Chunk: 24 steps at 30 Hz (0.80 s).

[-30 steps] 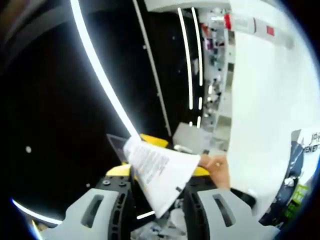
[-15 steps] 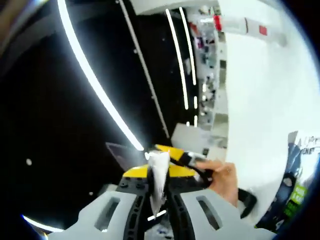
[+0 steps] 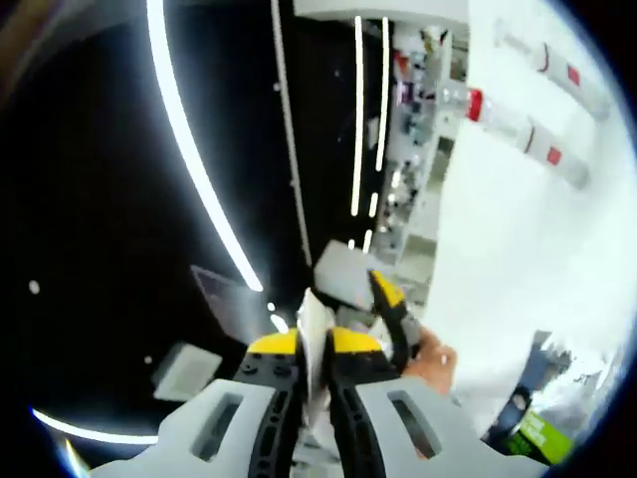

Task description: Arrange the skincare products in the storage area until every visible bottle or jar stands upright without overlapping.

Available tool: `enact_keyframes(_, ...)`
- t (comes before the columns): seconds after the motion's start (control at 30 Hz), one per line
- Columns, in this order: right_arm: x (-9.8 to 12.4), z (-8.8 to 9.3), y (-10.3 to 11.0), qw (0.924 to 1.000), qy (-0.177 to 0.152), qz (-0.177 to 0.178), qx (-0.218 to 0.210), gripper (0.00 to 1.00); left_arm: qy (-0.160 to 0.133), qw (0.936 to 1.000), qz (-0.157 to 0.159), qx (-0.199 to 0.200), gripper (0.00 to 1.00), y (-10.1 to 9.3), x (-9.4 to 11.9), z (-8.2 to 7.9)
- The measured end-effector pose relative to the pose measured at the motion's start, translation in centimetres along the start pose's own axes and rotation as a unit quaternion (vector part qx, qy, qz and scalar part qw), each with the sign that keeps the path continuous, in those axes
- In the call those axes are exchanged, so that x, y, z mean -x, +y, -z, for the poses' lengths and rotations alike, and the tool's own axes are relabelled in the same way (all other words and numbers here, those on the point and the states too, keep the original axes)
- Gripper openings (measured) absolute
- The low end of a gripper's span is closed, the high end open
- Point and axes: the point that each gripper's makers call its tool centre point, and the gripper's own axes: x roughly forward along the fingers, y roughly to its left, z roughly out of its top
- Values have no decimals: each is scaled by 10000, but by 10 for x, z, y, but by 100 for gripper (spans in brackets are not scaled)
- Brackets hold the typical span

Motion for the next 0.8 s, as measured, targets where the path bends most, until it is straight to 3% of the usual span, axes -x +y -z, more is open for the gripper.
enact_keyframes(0.07,2,-10,6,9996,121,190,174,6,171,9983,-468,-303,88,18,1,5)
enact_keyframes(0.13,3,-17,9,9991,140,267,285,6,215,9969,-613,-447,93,23,1,6)
enact_keyframes(0.23,5,-34,18,9967,147,485,641,6,202,9908,-880,-1007,98,28,0,1)
enact_keyframes(0.3,6,-42,23,9937,186,648,900,6,146,9804,-1224,-1538,100,34,1,-6)
enact_keyframes(0.33,6,-45,24,9916,216,738,1037,6,144,9700,-1457,-1940,100,39,3,-9)
enact_keyframes(0.37,8,-48,23,9886,263,893,1187,6,345,9457,-1794,-2687,100,47,6,-9)
enact_keyframes(0.4,8,-48,23,9879,275,936,1209,6,512,9280,-1986,-3110,100,51,7,-8)
enact_keyframes(0.43,8,-51,22,9837,346,1094,1385,6,593,9145,-2107,-3401,100,53,7,-8)
enact_keyframes(0.47,9,-53,21,9800,417,1189,1539,6,691,8852,-2317,-3974,100,56,8,-11)
enact_keyframes(0.53,10,-55,20,9744,482,1349,1731,6,680,8527,-2500,-4535,100,57,9,-17)
enact_keyframes(0.57,11,-56,19,9701,517,1428,1896,6,600,8176,-2677,-5062,100,56,11,-25)
enact_keyframes(0.6,11,-56,18,9683,526,1485,1941,6,514,7962,-2693,-5394,100,52,11,-29)
enact_keyframes(0.67,12,-58,18,9647,507,1565,2055,6,454,7702,-2667,-5775,100,43,10,-31)
enact_keyframes(0.73,12,-59,16,9642,443,1567,2092,6,547,7226,-2588,-6386,100,34,5,-31)
enact_keyframes(0.8,11,-59,13,9650,392,1569,2064,6,630,6699,-2441,-6983,100,25,0,-29)
